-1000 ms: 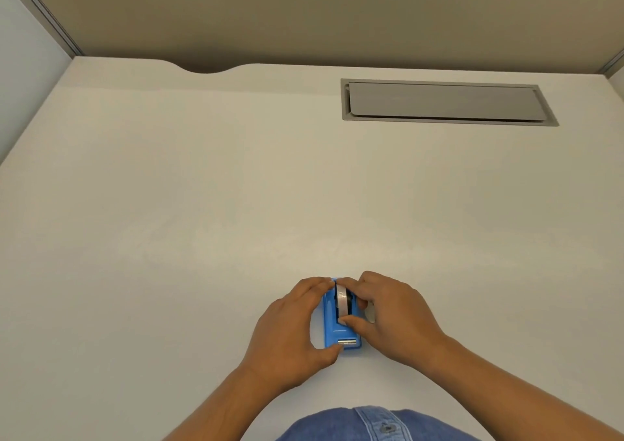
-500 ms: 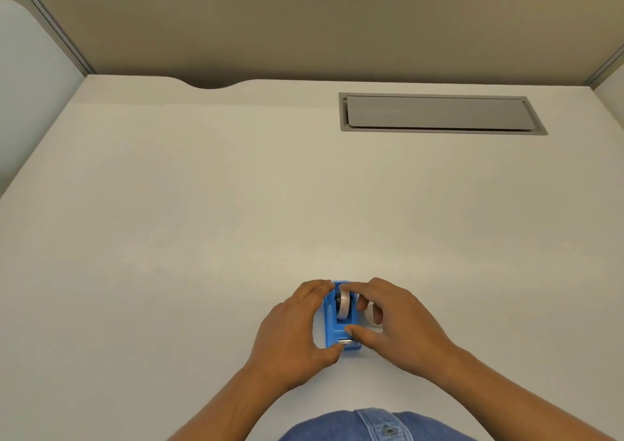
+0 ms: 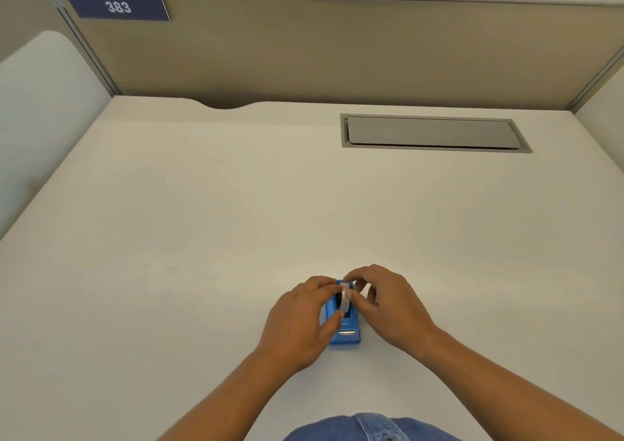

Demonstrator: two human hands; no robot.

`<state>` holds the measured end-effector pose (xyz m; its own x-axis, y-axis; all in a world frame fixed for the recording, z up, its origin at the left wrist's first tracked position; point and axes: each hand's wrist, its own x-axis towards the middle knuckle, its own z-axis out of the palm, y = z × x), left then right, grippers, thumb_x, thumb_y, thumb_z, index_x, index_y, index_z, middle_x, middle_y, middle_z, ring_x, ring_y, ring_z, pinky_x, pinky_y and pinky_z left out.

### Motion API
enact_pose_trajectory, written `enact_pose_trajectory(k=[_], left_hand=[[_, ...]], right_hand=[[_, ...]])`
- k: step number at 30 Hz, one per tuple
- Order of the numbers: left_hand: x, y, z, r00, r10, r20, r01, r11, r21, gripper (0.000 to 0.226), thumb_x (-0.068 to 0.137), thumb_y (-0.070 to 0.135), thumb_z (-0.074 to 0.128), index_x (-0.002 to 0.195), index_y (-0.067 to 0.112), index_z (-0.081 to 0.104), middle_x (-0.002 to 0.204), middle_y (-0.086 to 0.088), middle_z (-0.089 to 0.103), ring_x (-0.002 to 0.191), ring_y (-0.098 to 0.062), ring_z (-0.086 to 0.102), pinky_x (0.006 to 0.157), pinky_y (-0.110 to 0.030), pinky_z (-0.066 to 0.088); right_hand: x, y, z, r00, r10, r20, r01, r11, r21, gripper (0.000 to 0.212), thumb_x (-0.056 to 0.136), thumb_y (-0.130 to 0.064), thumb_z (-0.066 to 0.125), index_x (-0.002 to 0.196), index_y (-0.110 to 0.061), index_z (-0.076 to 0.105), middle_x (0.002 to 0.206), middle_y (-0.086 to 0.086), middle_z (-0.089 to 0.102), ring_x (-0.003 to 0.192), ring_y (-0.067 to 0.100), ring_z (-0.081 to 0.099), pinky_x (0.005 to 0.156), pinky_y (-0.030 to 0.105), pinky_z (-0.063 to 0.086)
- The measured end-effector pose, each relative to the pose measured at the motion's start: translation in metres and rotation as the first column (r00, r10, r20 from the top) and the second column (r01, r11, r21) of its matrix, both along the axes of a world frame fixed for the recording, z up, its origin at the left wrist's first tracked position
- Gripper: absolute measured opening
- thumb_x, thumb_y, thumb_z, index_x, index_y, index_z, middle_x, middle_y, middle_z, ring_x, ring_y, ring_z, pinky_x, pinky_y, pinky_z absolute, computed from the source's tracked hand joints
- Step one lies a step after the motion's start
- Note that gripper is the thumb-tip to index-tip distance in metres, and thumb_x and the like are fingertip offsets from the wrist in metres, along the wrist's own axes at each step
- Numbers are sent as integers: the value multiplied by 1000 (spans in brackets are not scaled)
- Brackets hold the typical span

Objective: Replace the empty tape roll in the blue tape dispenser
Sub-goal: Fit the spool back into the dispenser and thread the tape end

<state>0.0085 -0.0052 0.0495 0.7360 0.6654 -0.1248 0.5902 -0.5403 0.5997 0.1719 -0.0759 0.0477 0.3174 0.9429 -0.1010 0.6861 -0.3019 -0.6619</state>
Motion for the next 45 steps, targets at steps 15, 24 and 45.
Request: enact_pose_trajectory(k=[15,24,45], left_hand=[[5,1,8,998,32,-47,-27,994,103,39,89,37,60,127,35,54,119,14,59,102,-8,58,81,-17,43],[14,9,13,997,21,-69,-12,991,134,26,92,36,55,117,35,62,109,12,63,96,-11,60,78,-24,49],[33,26,29,967,-138,-215,185,958,217,17,95,22,50,101,24,66,96,2,64,78,-20,62,61,-28,42]], right_hand=[[-4,-8,-8,996,79,44,-72,987,-144,58,78,-40,70,132,-38,48,91,-16,57,81,5,53,76,23,49],[-8,-5,-8,999,23,38,-21,998,-52,38,79,-42,70,114,-38,54,85,-14,58,72,4,53,63,14,39],[-7,0,-3,998,-25,61,32,992,-124,37,71,-42,78,101,-38,57,83,-11,60,67,8,52,59,20,42]])
